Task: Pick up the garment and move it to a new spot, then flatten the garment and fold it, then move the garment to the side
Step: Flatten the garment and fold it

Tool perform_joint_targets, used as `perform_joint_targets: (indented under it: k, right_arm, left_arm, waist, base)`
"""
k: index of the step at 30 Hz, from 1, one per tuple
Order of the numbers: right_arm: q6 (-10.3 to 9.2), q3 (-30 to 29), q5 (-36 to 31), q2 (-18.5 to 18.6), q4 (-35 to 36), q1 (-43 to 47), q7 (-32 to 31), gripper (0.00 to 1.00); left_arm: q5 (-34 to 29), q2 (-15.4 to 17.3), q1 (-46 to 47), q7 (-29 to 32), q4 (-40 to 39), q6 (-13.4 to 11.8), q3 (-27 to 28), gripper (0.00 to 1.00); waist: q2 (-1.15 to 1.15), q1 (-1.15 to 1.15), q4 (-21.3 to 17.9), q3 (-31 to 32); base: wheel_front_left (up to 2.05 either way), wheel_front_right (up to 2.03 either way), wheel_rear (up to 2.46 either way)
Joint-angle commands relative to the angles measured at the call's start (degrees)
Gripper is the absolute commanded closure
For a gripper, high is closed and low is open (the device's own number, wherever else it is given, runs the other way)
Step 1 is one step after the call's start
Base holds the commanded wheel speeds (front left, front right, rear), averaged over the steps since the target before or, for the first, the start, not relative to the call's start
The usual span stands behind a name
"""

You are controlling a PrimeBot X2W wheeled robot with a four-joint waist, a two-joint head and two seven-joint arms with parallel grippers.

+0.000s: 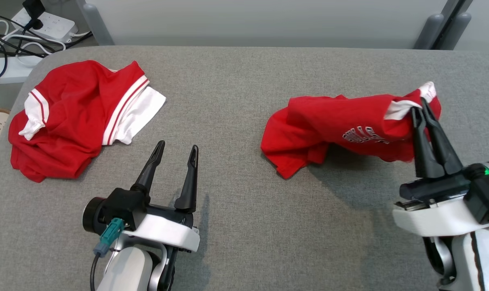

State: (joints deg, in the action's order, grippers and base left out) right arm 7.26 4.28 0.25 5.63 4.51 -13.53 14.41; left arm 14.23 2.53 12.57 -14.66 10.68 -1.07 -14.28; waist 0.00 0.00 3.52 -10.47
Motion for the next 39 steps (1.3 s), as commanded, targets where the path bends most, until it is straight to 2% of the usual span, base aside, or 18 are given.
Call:
perform_joint_targets:
  k: [1,11,18,29,32,39]
  right_arm:
    - [0.23,2.18,-0.18,0.14,2.35,-1.19,0.59,1.00]
    - [0.23,11.72,0.91,1.07,4.87,-13.30,0.59,1.00]
    - [0.23,13.69,1.69,1.47,8.63,-18.30,0.59,1.00]
    - [0.23,10.79,3.83,6.40,-9.95,-13.50,0.21,1.00]
    - [0.23,9.89,4.67,7.50,-11.94,-11.57,-1.06,1.00]
    - [0.23,2.83,6.67,10.17,-13.15,-0.85,-7.75,1.00]
  left_arm:
    - [0.23,0.35,2.90,-0.34,-1.71,-0.20,1.49,0.00]
    - [1.06,0.35,2.81,-0.34,-1.12,-0.38,0.45,0.00]
    - [1.26,0.35,2.05,-0.34,-1.03,-0.87,0.47,0.00]
    - [1.09,0.35,1.97,-0.34,-1.42,-0.59,0.16,0.00]
    - [1.08,0.35,2.30,-0.34,-1.52,-0.45,-0.20,0.00]
    - [1.50,0.35,3.94,-0.34,-1.92,0.29,-1.29,0.00]
  waist:
    - [0.00,0.00,0.07,0.02]
    - [0.00,0.00,2.79,1.55]
    - [0.00,0.00,4.09,2.74]
    - [0.00,0.00,2.95,2.26]
    - [0.00,0.00,2.69,2.06]
    - [0.00,0.00,1.00,1.16]
  base:
    - [0.00,0.00,0.00]
    - [0.00,0.00,0.00]
    - [0.00,0.00,0.00]
    - [0.00,0.00,0.00]
    - [0.00,0.00,0.00]
    - [0.00,0.00,0.00]
